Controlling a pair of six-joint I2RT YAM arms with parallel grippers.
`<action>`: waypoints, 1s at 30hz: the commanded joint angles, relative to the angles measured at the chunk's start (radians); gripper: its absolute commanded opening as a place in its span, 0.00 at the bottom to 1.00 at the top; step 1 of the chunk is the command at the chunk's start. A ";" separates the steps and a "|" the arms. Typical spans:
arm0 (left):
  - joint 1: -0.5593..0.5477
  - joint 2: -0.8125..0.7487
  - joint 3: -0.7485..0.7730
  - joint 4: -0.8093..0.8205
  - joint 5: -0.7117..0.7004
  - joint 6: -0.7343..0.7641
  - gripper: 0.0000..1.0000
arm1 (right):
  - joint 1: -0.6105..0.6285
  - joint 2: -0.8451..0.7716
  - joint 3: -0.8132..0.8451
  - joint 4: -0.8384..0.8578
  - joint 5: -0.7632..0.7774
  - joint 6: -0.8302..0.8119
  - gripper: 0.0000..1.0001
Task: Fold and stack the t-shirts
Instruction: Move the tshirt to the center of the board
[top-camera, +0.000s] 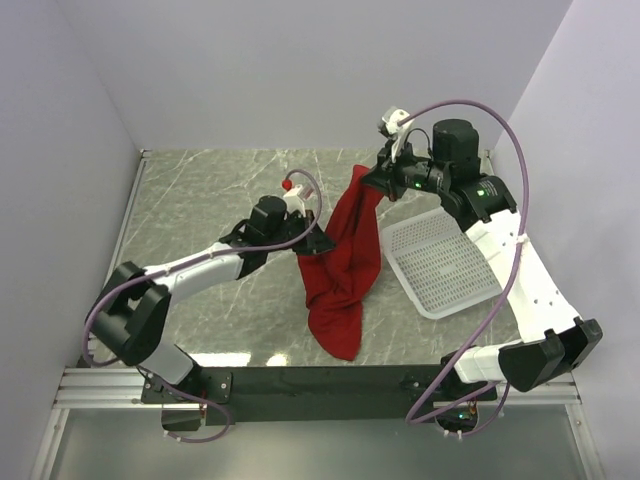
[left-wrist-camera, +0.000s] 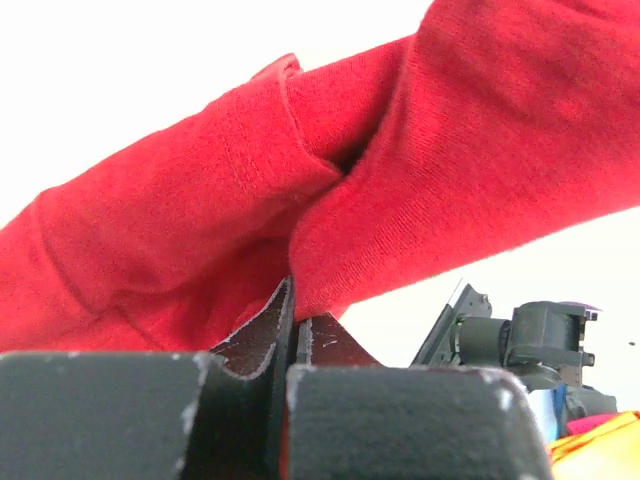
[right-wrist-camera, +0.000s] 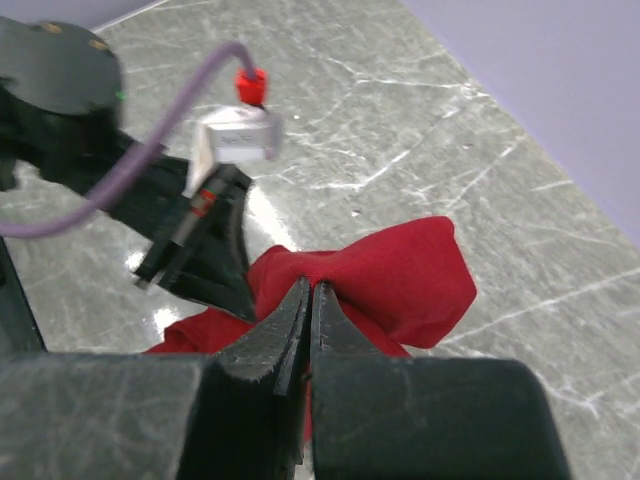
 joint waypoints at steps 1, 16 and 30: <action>-0.001 -0.113 0.067 -0.092 -0.075 0.078 0.01 | -0.013 -0.039 0.077 0.080 0.028 0.008 0.00; 0.195 -0.105 0.774 -0.463 -0.244 0.382 0.00 | -0.021 0.261 0.773 0.221 0.351 0.087 0.00; 0.248 -0.521 0.144 -0.474 -0.367 0.327 0.00 | 0.221 -0.088 -0.032 -0.066 -0.180 -0.235 0.00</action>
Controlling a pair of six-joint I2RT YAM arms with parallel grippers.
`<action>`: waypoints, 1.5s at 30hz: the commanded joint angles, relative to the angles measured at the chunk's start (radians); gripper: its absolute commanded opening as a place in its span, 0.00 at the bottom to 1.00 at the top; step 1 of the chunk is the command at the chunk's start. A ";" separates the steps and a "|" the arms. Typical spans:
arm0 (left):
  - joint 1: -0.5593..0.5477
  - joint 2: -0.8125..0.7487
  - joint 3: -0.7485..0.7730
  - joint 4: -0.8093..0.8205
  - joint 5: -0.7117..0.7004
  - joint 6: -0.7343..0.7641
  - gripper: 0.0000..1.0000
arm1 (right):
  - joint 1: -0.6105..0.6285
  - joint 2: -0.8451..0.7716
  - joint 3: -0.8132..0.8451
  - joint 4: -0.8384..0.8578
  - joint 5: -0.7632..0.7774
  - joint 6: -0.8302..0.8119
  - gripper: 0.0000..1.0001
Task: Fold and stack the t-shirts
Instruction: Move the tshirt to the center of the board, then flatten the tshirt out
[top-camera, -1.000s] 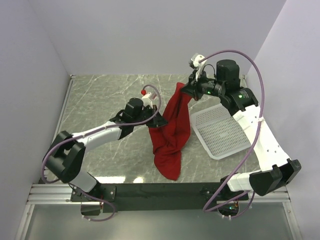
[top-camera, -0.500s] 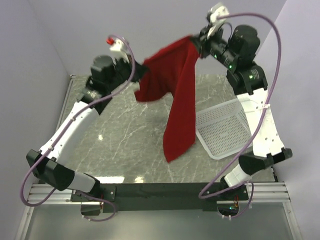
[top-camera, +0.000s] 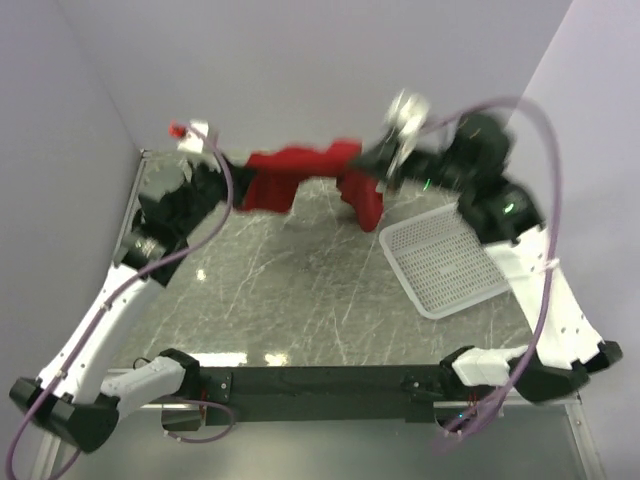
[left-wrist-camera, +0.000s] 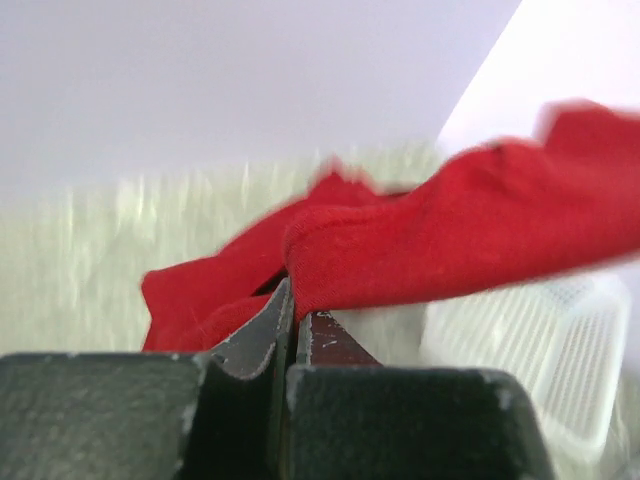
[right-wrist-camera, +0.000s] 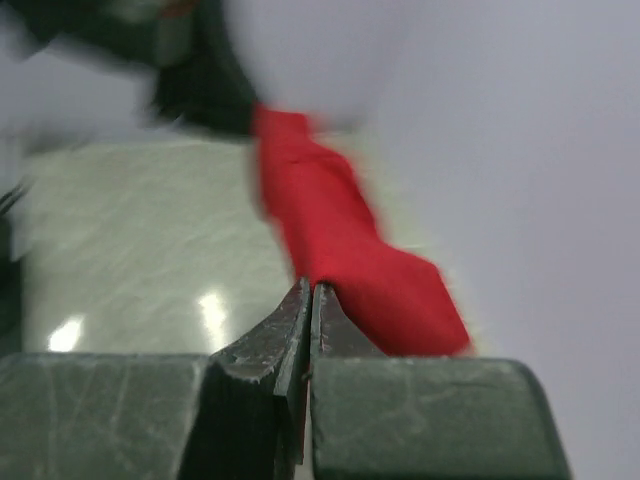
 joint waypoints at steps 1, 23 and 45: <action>0.021 -0.074 -0.244 -0.105 -0.054 -0.142 0.00 | 0.157 -0.125 -0.407 -0.119 -0.072 -0.202 0.00; 0.023 -0.128 -0.545 -0.106 -0.066 -0.488 0.88 | 0.060 -0.017 -0.641 0.013 0.126 -0.046 0.76; 0.119 0.434 -0.407 -0.168 -0.240 -0.716 0.64 | -0.049 0.172 -0.544 -0.047 0.153 0.041 0.68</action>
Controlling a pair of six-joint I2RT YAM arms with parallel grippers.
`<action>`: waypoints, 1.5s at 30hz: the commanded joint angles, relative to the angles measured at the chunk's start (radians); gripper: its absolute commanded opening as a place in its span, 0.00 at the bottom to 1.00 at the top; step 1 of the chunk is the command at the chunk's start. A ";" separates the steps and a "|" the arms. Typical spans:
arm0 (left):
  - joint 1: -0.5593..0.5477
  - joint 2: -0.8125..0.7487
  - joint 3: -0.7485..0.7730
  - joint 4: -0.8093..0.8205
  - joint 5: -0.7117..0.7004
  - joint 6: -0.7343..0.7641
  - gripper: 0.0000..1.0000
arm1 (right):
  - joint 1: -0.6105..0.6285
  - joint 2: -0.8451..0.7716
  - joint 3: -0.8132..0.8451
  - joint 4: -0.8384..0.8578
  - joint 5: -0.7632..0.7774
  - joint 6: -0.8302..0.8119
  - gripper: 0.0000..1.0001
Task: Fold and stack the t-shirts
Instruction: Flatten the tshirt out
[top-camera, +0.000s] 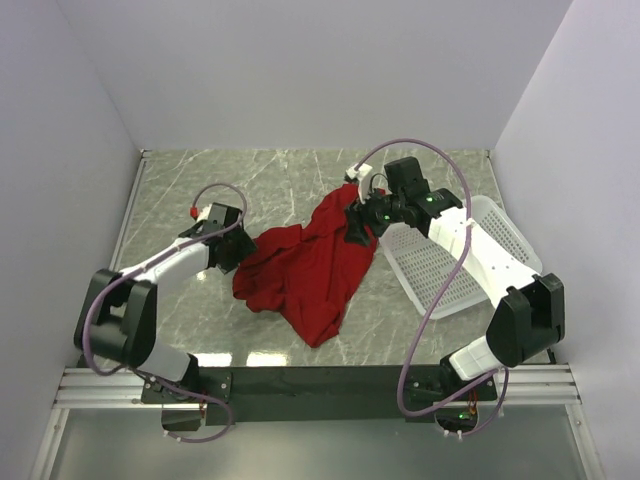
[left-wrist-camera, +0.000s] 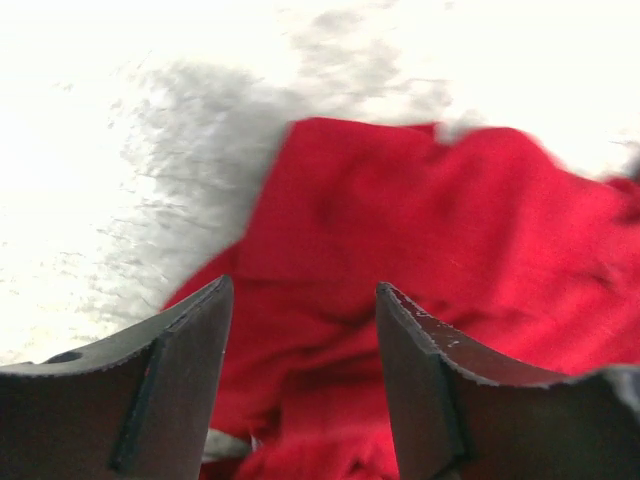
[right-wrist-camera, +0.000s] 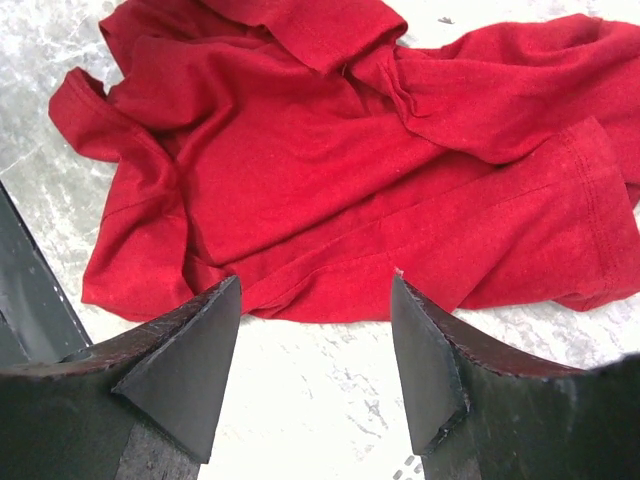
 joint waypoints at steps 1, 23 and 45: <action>0.008 0.052 0.010 0.022 0.015 -0.068 0.63 | -0.011 0.013 -0.003 0.026 -0.002 0.016 0.68; 0.013 0.071 0.094 -0.026 -0.098 0.015 0.01 | -0.037 0.019 0.034 -0.017 0.032 -0.033 0.67; 0.083 -0.199 0.070 -0.043 -0.084 0.223 0.81 | -0.074 -0.154 -0.220 -0.185 0.407 -0.027 0.89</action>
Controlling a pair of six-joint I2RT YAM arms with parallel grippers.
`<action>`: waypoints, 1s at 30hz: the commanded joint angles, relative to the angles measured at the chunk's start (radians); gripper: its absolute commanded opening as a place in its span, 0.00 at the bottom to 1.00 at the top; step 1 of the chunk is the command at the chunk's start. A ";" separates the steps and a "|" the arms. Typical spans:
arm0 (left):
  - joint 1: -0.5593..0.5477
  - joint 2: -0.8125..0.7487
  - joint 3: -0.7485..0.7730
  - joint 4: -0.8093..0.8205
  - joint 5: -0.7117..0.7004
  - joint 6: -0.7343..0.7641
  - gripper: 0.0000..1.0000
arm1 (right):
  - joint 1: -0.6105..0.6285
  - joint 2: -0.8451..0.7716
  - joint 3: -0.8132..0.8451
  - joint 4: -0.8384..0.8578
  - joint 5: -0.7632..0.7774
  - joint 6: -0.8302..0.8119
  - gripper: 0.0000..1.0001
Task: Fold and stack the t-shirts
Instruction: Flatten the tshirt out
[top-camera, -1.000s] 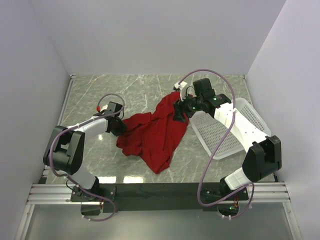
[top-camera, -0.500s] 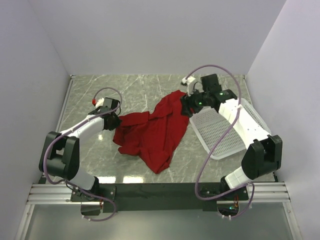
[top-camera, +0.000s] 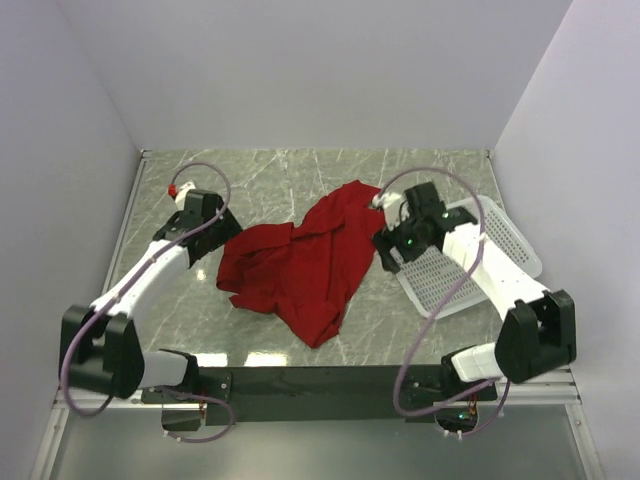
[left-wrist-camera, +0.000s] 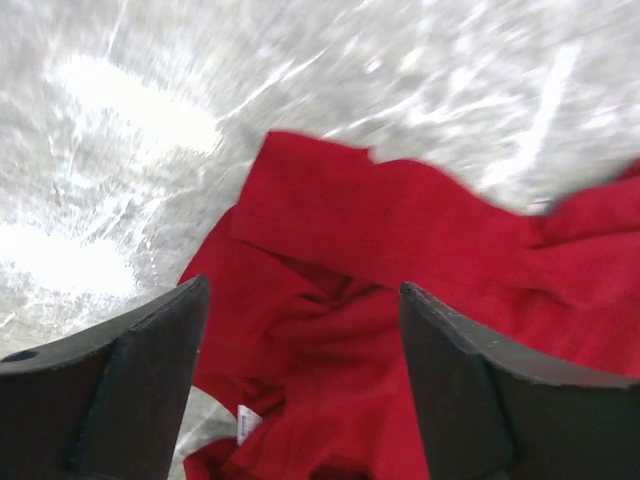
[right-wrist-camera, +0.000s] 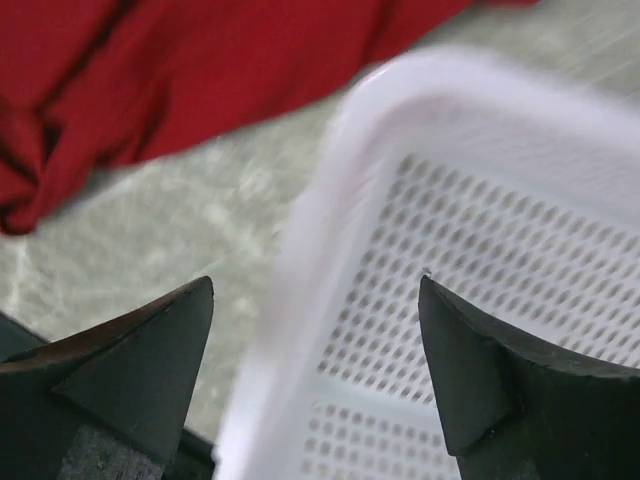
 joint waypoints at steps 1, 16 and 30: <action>0.005 -0.114 -0.011 0.018 0.005 0.035 0.82 | 0.100 -0.093 -0.090 0.018 0.180 0.050 0.90; 0.009 -0.380 -0.122 -0.022 0.005 0.018 0.84 | 0.153 -0.073 -0.233 0.067 0.320 -0.145 0.37; 0.009 -0.449 -0.150 -0.011 0.046 0.016 0.85 | -0.190 -0.078 -0.161 -0.074 0.204 -0.874 0.00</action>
